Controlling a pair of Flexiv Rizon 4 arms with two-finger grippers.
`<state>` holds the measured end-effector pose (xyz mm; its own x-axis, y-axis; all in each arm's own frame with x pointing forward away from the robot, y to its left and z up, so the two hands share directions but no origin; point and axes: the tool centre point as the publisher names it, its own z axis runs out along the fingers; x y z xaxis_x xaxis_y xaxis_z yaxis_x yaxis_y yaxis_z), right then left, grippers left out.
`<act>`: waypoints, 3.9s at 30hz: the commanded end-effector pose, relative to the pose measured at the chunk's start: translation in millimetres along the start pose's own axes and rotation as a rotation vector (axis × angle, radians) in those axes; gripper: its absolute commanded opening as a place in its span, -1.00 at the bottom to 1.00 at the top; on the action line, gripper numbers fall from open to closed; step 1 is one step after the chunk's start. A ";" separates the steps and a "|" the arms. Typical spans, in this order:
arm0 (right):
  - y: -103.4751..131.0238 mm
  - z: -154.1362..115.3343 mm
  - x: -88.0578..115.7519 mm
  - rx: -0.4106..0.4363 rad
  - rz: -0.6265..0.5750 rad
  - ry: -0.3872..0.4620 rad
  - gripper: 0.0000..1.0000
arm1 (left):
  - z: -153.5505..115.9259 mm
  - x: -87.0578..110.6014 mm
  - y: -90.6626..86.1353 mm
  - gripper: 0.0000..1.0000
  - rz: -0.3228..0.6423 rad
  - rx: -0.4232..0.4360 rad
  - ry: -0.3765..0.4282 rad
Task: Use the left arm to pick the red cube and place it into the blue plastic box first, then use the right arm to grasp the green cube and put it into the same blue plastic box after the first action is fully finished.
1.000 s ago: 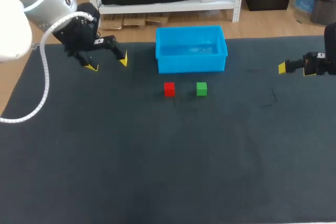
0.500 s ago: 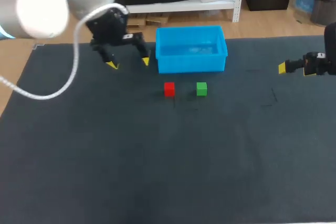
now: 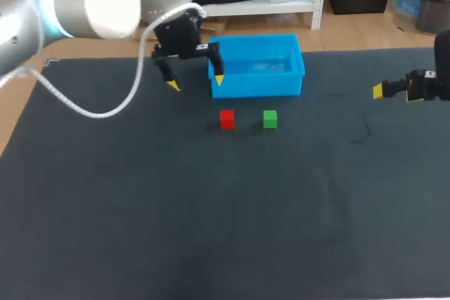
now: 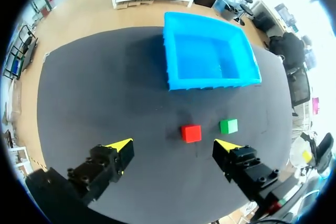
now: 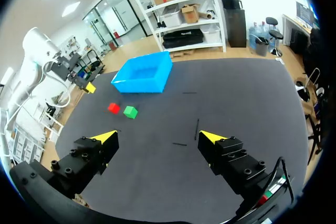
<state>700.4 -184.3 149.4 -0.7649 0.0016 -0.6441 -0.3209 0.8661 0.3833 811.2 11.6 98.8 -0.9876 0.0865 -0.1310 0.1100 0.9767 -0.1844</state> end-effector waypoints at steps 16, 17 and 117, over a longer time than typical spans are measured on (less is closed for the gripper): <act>-0.3 -0.2 -0.1 0.000 -0.001 0.001 1.00 | 32.1 -17.7 -29.3 1.00 0.018 -0.068 0.113; -0.3 -0.2 -0.1 0.000 -0.001 0.001 1.00 | 32.4 -17.6 -30.2 1.00 0.015 -0.076 0.112; -0.3 -0.2 -0.1 0.000 -0.001 0.001 1.00 | 95.4 16.7 -28.1 -1.00 -0.092 -0.156 0.016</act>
<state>700.4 -184.3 149.4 -0.7650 0.0016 -0.6441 -0.3209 0.8661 0.3832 802.4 -31.9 4.7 -0.9947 -0.0066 -0.1028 -0.0019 0.9990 -0.0458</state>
